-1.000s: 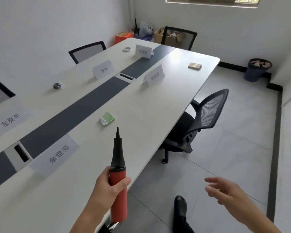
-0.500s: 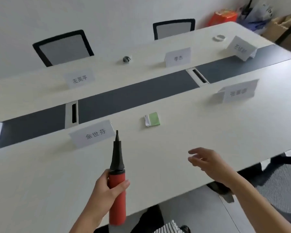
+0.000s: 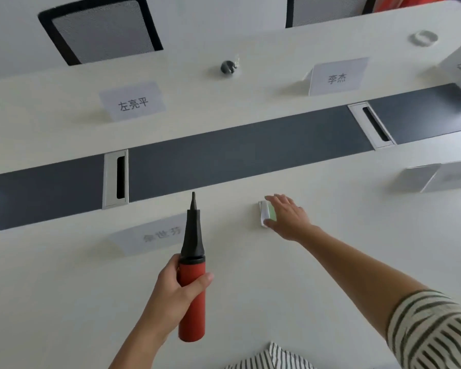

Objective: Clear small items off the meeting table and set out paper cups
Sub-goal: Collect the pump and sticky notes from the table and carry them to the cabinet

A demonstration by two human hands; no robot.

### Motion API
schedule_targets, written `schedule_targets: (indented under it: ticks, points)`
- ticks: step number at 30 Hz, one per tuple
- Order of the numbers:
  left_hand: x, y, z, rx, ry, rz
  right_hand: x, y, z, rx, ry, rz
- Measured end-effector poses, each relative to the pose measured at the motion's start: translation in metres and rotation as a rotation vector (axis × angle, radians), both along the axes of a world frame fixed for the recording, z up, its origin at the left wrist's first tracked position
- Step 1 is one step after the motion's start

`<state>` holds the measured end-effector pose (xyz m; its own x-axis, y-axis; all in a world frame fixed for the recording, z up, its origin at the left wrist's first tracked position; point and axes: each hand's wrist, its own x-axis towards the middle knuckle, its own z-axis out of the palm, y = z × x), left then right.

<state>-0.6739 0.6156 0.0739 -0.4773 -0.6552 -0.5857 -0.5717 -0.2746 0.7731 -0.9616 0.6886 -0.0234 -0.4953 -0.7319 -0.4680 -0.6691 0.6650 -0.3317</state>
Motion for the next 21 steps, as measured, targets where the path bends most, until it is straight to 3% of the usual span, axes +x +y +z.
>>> schedule_targets:
  ticks: [5,9,12,16,21]
  points:
    - [-0.007,-0.031,-0.019,0.046,-0.05,0.055,0.001,-0.022,-0.038,0.12,0.096,0.144]
    - [-0.01,-0.04,-0.032,0.059,-0.058,0.087,0.005,-0.01,-0.049,0.043,0.191,-0.015]
    - [-0.017,-0.043,-0.036,0.068,-0.061,0.046,0.004,-0.005,-0.048,0.044,0.156,-0.173]
    - [-0.031,-0.045,-0.03,0.034,-0.016,-0.005,0.007,0.011,-0.046,0.071,0.088,-0.23]
    - [-0.041,-0.031,-0.011,-0.015,0.043,-0.06,0.018,0.051,-0.023,-0.049,-0.162,-0.57]
